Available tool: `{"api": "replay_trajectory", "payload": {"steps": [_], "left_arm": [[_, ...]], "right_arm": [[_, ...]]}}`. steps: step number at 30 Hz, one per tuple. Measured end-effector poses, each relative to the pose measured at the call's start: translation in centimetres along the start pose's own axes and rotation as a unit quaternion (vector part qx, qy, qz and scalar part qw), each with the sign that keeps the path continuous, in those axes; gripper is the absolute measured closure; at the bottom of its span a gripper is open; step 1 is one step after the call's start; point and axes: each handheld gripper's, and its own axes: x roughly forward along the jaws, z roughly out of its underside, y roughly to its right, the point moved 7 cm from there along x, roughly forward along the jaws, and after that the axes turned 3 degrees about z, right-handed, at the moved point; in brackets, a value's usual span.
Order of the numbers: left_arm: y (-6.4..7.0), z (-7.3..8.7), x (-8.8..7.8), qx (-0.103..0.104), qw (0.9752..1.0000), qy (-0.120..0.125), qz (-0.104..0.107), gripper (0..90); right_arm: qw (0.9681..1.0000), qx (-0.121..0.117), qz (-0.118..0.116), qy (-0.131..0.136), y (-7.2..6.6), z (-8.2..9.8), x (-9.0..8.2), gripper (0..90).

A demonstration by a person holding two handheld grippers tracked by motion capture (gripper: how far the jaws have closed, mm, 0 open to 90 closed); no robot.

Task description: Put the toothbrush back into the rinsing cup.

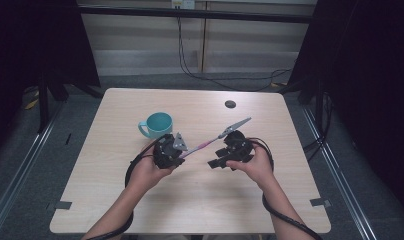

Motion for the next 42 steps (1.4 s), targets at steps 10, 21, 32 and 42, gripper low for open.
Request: {"api": "replay_trajectory", "payload": {"steps": [10,21,32,42], "left_arm": [[0.4,-0.2,0.6,-0.006,0.9998,0.015,0.01,79.1],[0.9,-0.5,1.0,-0.018,0.9992,0.03,0.021,79.1],[1.0,-0.5,1.2,-0.026,0.999,0.027,0.024,79.1],[1.3,-0.6,1.4,-0.04,0.9984,0.028,0.03,79.1]], "right_arm": [[0.9996,0.016,-0.004,0.023,0.1,-0.5,0.4,41.3],[0.9962,0.046,-0.021,0.071,0.3,-1.5,-0.3,45.6],[0.9909,0.078,-0.04,0.102,0.4,-2.1,-0.5,49.9],[0.9878,0.089,-0.042,0.12,0.5,-2.7,-1.0,53.4]]}}
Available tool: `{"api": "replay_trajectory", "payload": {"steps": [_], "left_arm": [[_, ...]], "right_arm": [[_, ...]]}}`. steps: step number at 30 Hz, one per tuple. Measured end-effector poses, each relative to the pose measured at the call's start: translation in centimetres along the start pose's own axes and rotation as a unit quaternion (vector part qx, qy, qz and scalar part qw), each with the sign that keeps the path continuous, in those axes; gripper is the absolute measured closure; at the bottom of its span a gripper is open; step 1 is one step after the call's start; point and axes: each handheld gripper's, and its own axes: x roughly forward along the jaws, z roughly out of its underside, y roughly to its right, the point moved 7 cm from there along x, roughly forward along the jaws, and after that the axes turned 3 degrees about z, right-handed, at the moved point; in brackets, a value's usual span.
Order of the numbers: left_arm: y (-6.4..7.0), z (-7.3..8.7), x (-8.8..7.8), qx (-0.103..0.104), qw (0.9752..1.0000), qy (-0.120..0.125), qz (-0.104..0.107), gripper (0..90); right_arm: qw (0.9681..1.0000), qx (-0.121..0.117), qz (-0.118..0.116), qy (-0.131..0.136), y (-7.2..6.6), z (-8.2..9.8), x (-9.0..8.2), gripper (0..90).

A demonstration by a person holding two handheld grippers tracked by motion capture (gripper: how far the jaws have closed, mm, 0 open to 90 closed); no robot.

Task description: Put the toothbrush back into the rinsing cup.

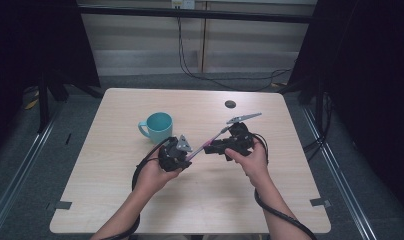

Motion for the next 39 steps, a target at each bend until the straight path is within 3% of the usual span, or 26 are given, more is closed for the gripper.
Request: {"api": "replay_trajectory", "payload": {"steps": [5,10,23,27,32,39], "left_arm": [[0.2,-0.1,0.1,0.0,1.0,0.002,0.002,79.1],[0.6,-0.2,0.5,-0.006,1.0,0.0,0.005,79.1],[1.1,-0.9,0.7,-0.025,0.9995,0.01,0.018,79.1],[1.2,-0.9,0.8,-0.031,0.9992,0.014,0.019,79.1],[1.5,-1.0,1.2,-0.037,0.9987,0.02,0.03,78.9],[1.9,-1.0,1.5,-0.039,0.9984,0.017,0.037,78.7]], "right_arm": [[0.9998,0.012,-0.007,0.018,0.0,-0.4,-0.2,55.1],[0.9995,0.01,-0.008,0.028,-0.2,-0.7,-0.4,62.2],[0.9994,0.005,-0.017,0.031,-0.5,-0.4,-0.2,69.7],[0.9987,0.012,-0.021,0.045,-0.6,-0.5,-0.3,71.8],[0.9977,0.01,-0.039,0.054,-1.1,-0.7,-0.3,77.7],[0.9977,0.004,-0.044,0.051,-1.4,-0.8,-0.2,80.2]]}}
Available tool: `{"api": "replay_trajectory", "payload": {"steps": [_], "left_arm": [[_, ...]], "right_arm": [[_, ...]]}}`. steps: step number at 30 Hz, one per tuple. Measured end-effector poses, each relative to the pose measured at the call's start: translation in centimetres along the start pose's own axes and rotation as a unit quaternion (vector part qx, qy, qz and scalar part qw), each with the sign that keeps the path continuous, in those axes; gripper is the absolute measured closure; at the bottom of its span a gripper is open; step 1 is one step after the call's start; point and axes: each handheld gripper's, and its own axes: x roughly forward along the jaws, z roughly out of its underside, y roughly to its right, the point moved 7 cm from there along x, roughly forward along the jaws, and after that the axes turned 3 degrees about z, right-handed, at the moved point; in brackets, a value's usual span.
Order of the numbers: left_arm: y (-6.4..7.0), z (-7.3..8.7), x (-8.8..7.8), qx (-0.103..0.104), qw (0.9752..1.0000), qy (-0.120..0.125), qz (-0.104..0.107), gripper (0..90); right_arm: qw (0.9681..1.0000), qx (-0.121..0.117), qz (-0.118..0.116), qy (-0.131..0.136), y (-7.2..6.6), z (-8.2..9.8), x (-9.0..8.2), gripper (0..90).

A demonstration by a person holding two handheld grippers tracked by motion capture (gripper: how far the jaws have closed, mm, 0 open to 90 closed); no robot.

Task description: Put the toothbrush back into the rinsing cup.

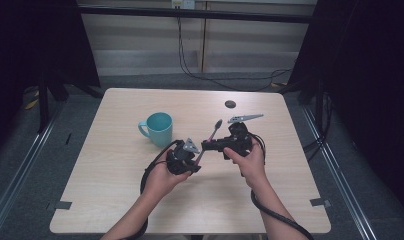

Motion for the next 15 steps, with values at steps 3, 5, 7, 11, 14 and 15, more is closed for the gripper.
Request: {"api": "replay_trajectory", "payload": {"steps": [3,5,7,11,14,15], "left_arm": [[0.0,0.0,0.1,0.005,1.0,0.0,0.001,78.5],[0.2,-0.1,0.2,0.005,1.0,0.005,0.006,78.2],[0.4,-0.1,0.3,0.004,0.9999,0.005,0.008,77.8],[0.8,-0.2,0.5,0.012,0.9998,0.005,0.013,76.7],[0.9,-0.3,0.6,0.014,0.9997,0.01,0.016,76.4],[1.0,-0.3,0.7,0.012,0.9997,0.012,0.02,76.2]], "right_arm": [[1.0,0.005,-0.004,0.003,-0.1,0.0,0.0,80.7],[1.0,0.003,-0.004,0.004,-0.1,0.0,0.1,80.7],[1.0,0.003,-0.005,0.005,-0.2,-0.1,0.1,80.8],[1.0,0.003,-0.005,0.002,-0.2,0.0,0.2,80.9],[1.0,0.002,-0.004,0.001,-0.1,0.0,0.1,81.0],[1.0,0.002,-0.005,0.001,-0.1,0.0,0.2,81.0]]}}
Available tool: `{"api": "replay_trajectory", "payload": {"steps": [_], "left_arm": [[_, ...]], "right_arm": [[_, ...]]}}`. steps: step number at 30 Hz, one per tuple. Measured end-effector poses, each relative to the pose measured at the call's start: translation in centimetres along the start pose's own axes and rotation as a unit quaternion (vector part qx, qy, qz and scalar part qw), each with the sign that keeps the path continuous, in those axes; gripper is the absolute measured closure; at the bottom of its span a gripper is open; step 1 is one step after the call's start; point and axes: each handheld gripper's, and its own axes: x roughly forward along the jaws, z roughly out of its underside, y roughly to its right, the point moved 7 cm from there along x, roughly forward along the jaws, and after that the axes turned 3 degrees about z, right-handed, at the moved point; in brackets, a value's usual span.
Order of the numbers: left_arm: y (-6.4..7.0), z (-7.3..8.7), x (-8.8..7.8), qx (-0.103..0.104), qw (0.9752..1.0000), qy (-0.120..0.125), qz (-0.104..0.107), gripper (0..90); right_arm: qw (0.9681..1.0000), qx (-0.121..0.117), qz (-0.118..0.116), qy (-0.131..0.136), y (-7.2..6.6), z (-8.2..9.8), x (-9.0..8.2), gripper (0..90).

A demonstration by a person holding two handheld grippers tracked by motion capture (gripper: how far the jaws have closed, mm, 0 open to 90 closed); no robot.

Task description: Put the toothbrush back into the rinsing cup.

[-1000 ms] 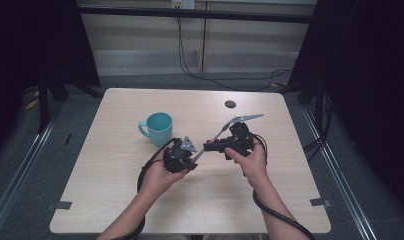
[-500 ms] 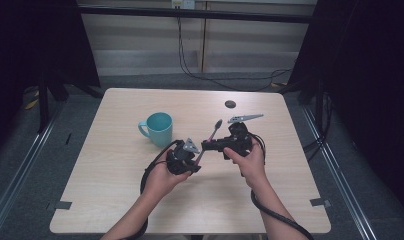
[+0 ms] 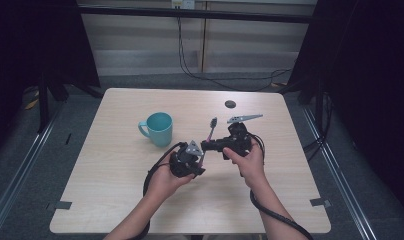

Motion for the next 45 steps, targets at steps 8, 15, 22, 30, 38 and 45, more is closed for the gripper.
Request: {"api": "replay_trajectory", "payload": {"steps": [8,15,22,30,38,45], "left_arm": [[-0.8,0.1,-0.5,-0.014,0.9996,0.025,0.0,56.2],[-2.0,0.0,-1.8,-0.04,0.9978,0.052,-0.007,40.7],[-3.3,-0.6,-3.6,-0.058,0.9957,0.072,-0.007,41.2],[-4.2,-1.9,-5.4,-0.064,0.9932,0.097,-0.007,41.1],[-4.5,-3.5,-6.6,-0.066,0.9904,0.122,-0.006,40.6],[-4.3,-4.5,-6.6,-0.069,0.9896,0.126,0.0,42.2]], "right_arm": [[0.9997,-0.013,0.008,-0.017,0.1,0.3,-0.1,81.7],[0.9994,-0.018,0.013,-0.026,0.3,0.6,-0.4,81.7],[0.9992,-0.018,0.015,-0.034,0.5,1.0,-0.2,81.7],[0.9991,-0.02,0.014,-0.034,0.4,0.8,-0.1,81.7],[0.9991,-0.022,0.015,-0.033,0.4,0.8,-0.3,81.7],[0.9991,-0.026,0.009,-0.031,-0.1,0.7,-0.1,81.7]]}}
